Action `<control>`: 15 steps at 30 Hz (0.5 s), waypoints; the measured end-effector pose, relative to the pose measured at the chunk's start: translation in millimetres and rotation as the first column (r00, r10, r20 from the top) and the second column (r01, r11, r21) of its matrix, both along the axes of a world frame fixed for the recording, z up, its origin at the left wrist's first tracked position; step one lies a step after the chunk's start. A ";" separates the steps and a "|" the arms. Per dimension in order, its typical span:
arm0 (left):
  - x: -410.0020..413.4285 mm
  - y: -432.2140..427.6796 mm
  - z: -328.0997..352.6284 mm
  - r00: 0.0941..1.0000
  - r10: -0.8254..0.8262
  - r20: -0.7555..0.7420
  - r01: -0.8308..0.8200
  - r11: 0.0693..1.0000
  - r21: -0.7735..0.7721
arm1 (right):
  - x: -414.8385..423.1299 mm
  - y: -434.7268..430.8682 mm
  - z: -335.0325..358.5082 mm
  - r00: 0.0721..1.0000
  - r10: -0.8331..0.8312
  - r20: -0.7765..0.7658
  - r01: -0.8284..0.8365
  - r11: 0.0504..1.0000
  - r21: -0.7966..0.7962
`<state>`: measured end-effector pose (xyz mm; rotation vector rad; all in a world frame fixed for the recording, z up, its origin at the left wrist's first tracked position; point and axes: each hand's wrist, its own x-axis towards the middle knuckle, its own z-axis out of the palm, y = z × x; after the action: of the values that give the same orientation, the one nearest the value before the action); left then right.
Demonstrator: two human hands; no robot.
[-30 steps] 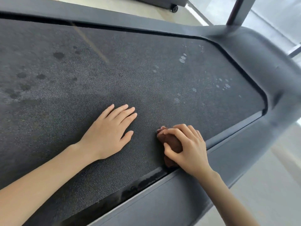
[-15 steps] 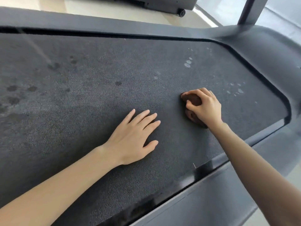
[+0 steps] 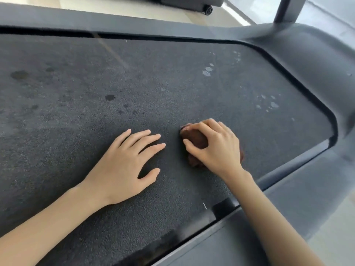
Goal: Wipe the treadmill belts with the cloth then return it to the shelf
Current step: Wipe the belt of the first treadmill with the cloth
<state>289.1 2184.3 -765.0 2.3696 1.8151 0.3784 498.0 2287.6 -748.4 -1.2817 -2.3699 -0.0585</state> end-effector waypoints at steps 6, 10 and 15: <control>0.0 -1.2 -0.2 1.000 -0.012 -0.006 0.012 1.000 0.000 | 27.8 3.2 2.7 0.989 0.020 -0.145 -0.031 0.997 -0.077; 1.6 -2.1 -1.3 1.000 0.005 -0.002 -0.005 1.000 0.001 | 32.0 67.6 4.0 0.935 -0.339 -0.103 0.323 0.935 -0.147; 3.7 -3.0 0.7 1.000 0.026 -0.001 -0.026 1.000 0.003 | 2.5 67.8 1.6 0.941 -0.330 -0.081 0.322 0.942 -0.092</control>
<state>292.8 2181.3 -764.3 2.3505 1.8481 0.3829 500.5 2355.5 -746.8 -1.6664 -2.0760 -0.0059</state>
